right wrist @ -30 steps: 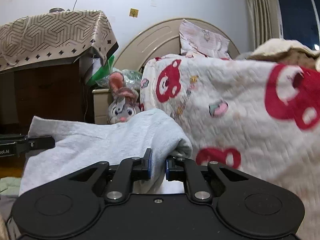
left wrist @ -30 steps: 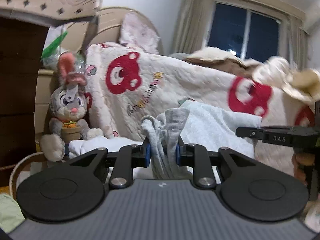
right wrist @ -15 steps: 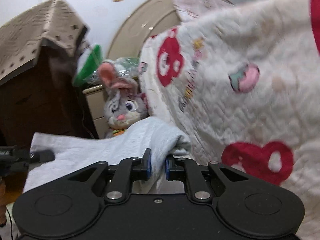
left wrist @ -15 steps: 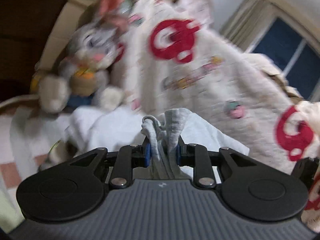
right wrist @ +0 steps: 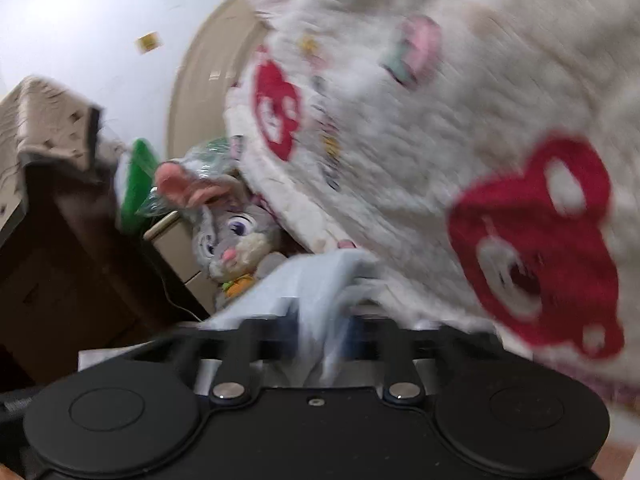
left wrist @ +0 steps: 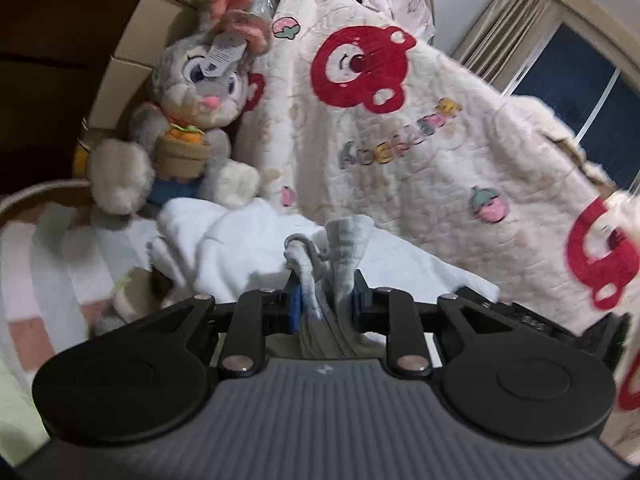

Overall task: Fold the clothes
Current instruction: 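Lower the bundle onto the clothes stack and open both grippers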

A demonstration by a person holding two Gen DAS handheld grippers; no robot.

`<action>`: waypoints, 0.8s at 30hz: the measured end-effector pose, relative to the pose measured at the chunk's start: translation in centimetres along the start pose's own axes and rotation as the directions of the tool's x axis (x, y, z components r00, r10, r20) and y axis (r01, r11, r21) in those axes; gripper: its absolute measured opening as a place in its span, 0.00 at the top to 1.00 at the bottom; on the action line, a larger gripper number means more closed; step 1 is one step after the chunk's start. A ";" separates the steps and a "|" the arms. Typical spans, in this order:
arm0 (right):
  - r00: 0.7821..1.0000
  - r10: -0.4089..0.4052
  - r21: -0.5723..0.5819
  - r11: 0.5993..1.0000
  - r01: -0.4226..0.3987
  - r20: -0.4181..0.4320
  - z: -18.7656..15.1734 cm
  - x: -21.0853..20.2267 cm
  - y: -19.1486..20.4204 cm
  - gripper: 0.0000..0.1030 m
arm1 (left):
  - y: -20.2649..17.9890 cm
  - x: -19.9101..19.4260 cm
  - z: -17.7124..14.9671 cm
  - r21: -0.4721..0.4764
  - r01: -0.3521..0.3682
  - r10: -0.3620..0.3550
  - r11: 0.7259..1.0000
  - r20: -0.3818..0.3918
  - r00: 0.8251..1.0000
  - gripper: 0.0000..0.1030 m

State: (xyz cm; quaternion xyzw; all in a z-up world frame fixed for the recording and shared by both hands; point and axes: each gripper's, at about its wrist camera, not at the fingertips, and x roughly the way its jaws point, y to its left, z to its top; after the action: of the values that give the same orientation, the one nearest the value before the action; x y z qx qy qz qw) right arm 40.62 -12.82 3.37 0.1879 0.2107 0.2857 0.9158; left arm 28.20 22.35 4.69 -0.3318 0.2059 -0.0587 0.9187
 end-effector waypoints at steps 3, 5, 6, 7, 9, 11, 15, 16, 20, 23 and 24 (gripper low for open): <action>0.991 -0.131 -0.124 0.983 0.132 0.014 0.4 0.7 1.1 0.81 | 0.7 1.0 -0.5 -0.064 -0.002 -0.001 0.998 -0.047 0.999 0.76; 0.965 -0.263 -0.229 0.938 0.261 0.023 0.2 1.6 1.9 0.49 | 1.2 1.0 -1.3 -0.035 -0.058 0.057 0.998 -0.025 0.998 0.64; 0.959 -0.280 -0.234 0.931 0.280 0.033 -0.2 1.5 2.0 0.45 | 1.3 0.3 -1.6 -0.030 -0.082 0.082 0.996 -0.003 0.997 0.58; 0.958 -0.285 -0.227 0.931 0.287 0.043 -0.7 1.2 2.0 0.45 | 1.5 -0.3 -1.9 -0.024 -0.105 0.106 0.994 0.018 0.994 0.57; 0.954 -0.294 -0.213 0.930 0.301 0.063 -1.8 0.6 2.1 0.43 | 1.0 -1.7 -2.5 0.031 -0.165 0.162 0.986 0.081 0.983 0.54; 0.937 -0.322 -0.225 0.911 0.345 0.133 -2.4 -0.9 2.9 0.42 | -0.8 -3.1 -2.7 0.155 -0.225 0.200 0.962 0.165 0.966 0.54; 0.930 -0.266 -0.355 0.869 0.344 0.252 -4.2 -4.1 6.3 0.42 | -3.4 -3.8 -1.7 0.313 -0.193 0.129 0.930 0.213 0.968 0.54; 0.947 -0.225 -0.380 0.875 0.300 0.228 -4.9 -4.5 7.0 0.42 | -3.7 -3.5 -1.3 0.323 -0.174 0.116 0.930 0.190 0.975 0.54; 0.993 -0.061 -0.442 0.891 0.100 0.102 -7.6 -5.5 9.5 0.42 | -3.3 -1.8 -0.1 0.280 -0.135 0.125 0.950 0.054 0.991 0.56; 0.993 -0.067 -0.449 0.887 0.106 0.100 -9.0 -5.8 10.3 0.42 | -2.0 -0.7 -0.1 0.208 -0.150 0.164 0.966 -0.050 0.985 0.56; 0.992 -0.073 -0.450 0.886 0.112 0.102 -9.4 -5.9 10.6 0.41 | -2.0 -0.7 -0.3 0.216 -0.155 0.168 0.964 -0.044 0.985 0.54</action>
State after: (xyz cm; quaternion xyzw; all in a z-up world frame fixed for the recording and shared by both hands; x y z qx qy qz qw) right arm 26.87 -6.12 2.02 -0.0302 0.1087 0.2751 0.9548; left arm 27.46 20.82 6.00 -0.2122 0.2535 -0.0154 0.9437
